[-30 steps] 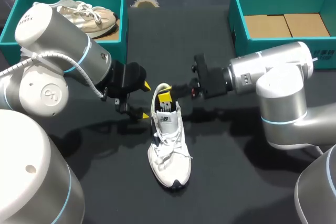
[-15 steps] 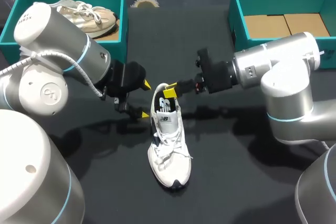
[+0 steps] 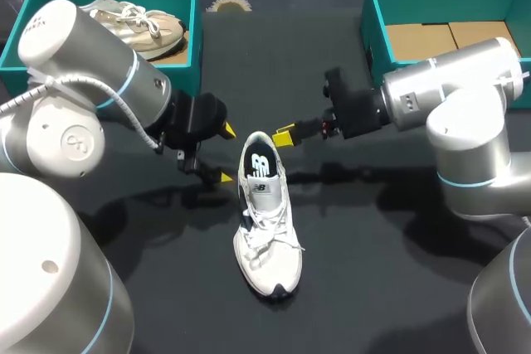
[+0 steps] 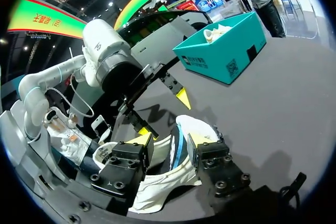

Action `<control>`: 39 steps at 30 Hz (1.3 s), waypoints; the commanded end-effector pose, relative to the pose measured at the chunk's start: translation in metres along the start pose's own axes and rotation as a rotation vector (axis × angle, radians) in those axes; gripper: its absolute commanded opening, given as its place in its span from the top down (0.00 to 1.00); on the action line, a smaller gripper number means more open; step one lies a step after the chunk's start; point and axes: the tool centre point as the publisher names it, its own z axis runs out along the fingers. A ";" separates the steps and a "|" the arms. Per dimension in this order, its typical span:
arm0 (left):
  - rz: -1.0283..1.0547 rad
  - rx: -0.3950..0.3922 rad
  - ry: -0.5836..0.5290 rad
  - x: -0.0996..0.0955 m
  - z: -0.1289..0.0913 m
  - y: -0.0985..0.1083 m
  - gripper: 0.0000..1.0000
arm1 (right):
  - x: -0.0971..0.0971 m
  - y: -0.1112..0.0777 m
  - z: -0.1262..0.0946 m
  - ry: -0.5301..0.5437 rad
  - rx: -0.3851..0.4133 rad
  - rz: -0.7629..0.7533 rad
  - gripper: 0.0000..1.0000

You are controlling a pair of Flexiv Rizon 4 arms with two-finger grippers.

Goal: Take the shoe out of the shoebox, open the shoe tongue, remove and reinsert the insole, then place the shoe into the shoebox

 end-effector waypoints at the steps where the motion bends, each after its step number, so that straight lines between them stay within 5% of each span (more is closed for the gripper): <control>1: 0.001 -0.004 0.003 -0.002 -0.001 0.000 0.00 | 0.006 -0.002 -0.009 -0.025 0.005 0.005 0.58; 39: -0.019 -0.018 -0.022 -0.010 -0.006 0.003 0.00 | 0.000 -0.007 -0.027 -0.106 0.010 0.028 0.75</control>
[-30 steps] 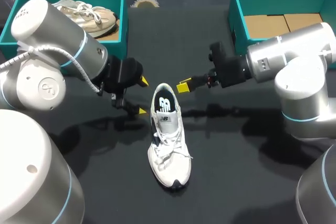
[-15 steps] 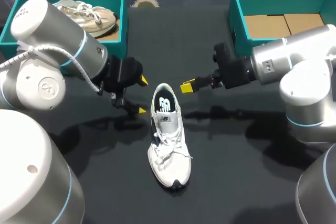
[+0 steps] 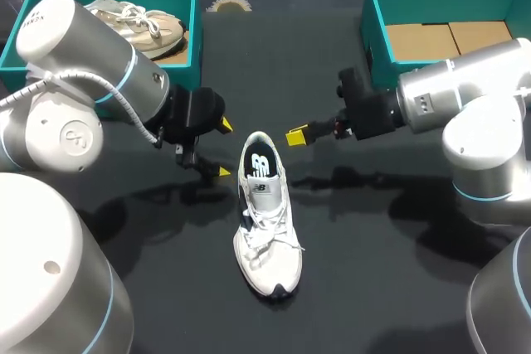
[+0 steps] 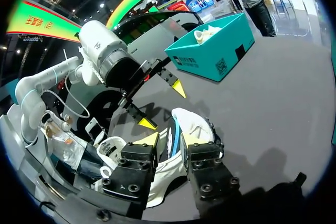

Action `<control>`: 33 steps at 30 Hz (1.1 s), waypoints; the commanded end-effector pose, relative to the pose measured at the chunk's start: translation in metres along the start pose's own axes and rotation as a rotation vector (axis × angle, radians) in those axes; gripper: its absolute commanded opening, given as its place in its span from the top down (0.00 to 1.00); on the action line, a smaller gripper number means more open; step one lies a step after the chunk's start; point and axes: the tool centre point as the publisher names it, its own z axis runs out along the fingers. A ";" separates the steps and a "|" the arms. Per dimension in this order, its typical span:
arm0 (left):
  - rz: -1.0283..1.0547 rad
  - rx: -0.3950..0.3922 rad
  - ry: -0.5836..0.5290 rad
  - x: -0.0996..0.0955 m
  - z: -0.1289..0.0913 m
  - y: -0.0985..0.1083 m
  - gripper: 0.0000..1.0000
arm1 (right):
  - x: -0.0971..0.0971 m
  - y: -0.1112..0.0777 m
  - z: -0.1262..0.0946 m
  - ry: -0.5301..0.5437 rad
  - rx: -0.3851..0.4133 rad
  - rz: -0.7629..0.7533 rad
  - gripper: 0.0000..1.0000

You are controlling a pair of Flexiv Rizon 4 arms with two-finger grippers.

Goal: Take the shoe out of the shoebox, open the shoe tongue, remove and reinsert the insole, then place the shoe into the shoebox

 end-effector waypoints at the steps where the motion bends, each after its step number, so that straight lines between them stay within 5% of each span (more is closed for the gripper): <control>1: -0.002 -0.006 -0.004 0.000 -0.001 0.000 0.00 | 0.000 -0.001 -0.008 -0.038 0.018 -0.001 0.73; 8: 0.006 -0.009 -0.005 -0.001 -0.006 0.002 0.00 | -0.006 -0.004 -0.027 -0.122 0.073 -0.014 0.56; 33: 0.218 -0.025 0.086 -0.005 -0.054 0.031 0.00 | -0.030 0.009 -0.084 -0.423 0.308 -0.018 0.53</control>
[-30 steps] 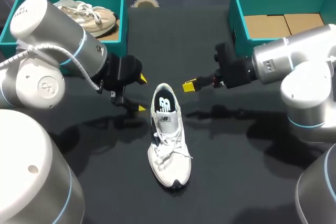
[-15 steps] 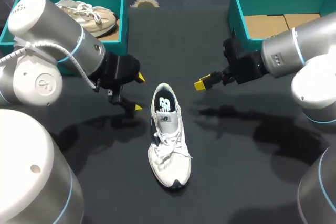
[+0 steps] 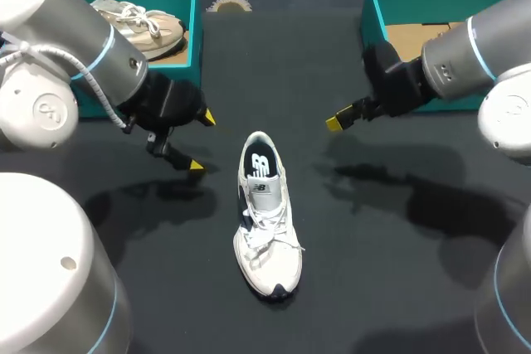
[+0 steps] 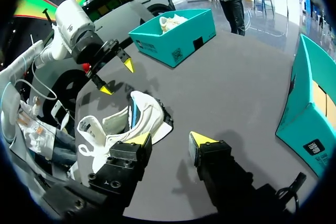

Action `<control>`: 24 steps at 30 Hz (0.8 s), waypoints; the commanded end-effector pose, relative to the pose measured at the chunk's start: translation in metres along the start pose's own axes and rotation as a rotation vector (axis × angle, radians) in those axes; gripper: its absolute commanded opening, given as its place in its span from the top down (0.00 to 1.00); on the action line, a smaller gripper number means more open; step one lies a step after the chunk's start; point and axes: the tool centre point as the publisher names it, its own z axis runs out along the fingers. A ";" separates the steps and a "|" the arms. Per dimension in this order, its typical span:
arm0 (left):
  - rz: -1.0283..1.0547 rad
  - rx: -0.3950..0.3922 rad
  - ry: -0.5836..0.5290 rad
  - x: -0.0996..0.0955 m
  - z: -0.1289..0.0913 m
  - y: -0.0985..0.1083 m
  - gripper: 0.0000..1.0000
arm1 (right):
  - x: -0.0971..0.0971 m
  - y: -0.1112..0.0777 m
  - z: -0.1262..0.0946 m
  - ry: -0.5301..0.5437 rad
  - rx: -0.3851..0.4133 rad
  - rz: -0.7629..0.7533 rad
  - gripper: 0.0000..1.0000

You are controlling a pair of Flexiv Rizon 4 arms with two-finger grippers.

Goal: Take the shoe out of the shoebox, open the shoe tongue, remove and reinsert the insole, then place the shoe into the shoebox

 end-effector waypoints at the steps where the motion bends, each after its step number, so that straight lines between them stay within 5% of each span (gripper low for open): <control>1: 0.040 0.012 0.025 0.002 -0.017 0.011 0.00 | 0.005 0.006 -0.011 -0.075 0.107 0.008 0.53; 15: 0.126 -0.027 0.086 0.005 -0.063 0.042 0.00 | 0.002 0.018 -0.019 -0.196 0.201 0.051 0.60; 21: 0.116 -0.027 0.092 0.003 -0.069 0.052 0.00 | 0.006 0.026 -0.022 -0.287 0.242 0.069 0.82; 22: 0.111 -0.036 0.097 0.002 -0.071 0.055 0.00 | 0.007 0.029 -0.024 -0.329 0.258 0.085 0.95; 24: 0.110 -0.038 0.097 0.001 -0.073 0.059 0.00 | 0.009 0.031 -0.025 -0.373 0.281 0.100 1.00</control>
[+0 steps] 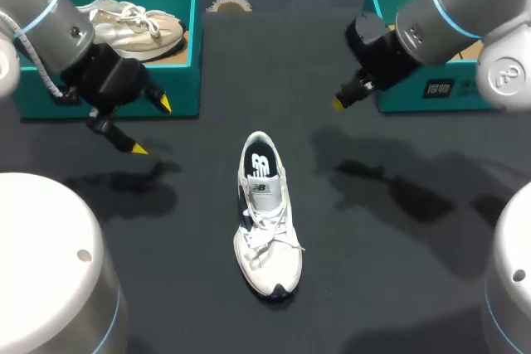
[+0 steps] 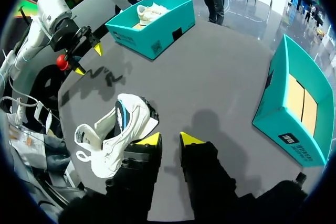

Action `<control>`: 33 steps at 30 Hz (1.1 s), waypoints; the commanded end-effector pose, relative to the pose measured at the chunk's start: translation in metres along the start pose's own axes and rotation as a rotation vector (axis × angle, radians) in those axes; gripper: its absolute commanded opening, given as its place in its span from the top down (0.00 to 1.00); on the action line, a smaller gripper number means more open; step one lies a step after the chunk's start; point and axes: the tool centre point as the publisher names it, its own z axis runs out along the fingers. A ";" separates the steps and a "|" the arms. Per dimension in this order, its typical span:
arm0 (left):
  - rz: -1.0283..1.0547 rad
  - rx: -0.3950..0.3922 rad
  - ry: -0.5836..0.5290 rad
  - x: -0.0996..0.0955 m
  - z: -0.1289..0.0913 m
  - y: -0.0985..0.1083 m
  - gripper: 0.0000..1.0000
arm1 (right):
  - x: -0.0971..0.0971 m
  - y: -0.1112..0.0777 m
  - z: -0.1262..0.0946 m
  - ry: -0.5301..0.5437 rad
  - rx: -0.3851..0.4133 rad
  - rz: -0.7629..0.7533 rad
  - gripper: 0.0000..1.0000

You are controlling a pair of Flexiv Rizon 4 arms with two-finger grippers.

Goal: Take the shoe out of the shoebox, open the shoe tongue, remove and reinsert the insole, then place the shoe into the shoebox

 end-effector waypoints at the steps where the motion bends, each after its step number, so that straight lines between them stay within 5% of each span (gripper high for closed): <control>1: 0.000 -0.006 0.003 -0.001 -0.007 0.007 0.00 | 0.009 0.008 -0.006 -0.190 0.127 0.040 1.00; 6: -0.005 -0.011 0.004 0.000 -0.014 0.015 0.00 | 0.029 0.016 -0.001 -0.383 0.243 0.073 1.00; 21: -0.005 -0.011 0.004 0.000 -0.014 0.015 0.00 | 0.029 0.016 -0.001 -0.383 0.243 0.073 1.00; 33: -0.005 -0.011 0.004 0.000 -0.014 0.015 0.00 | 0.058 0.019 0.035 -0.365 0.225 0.274 1.00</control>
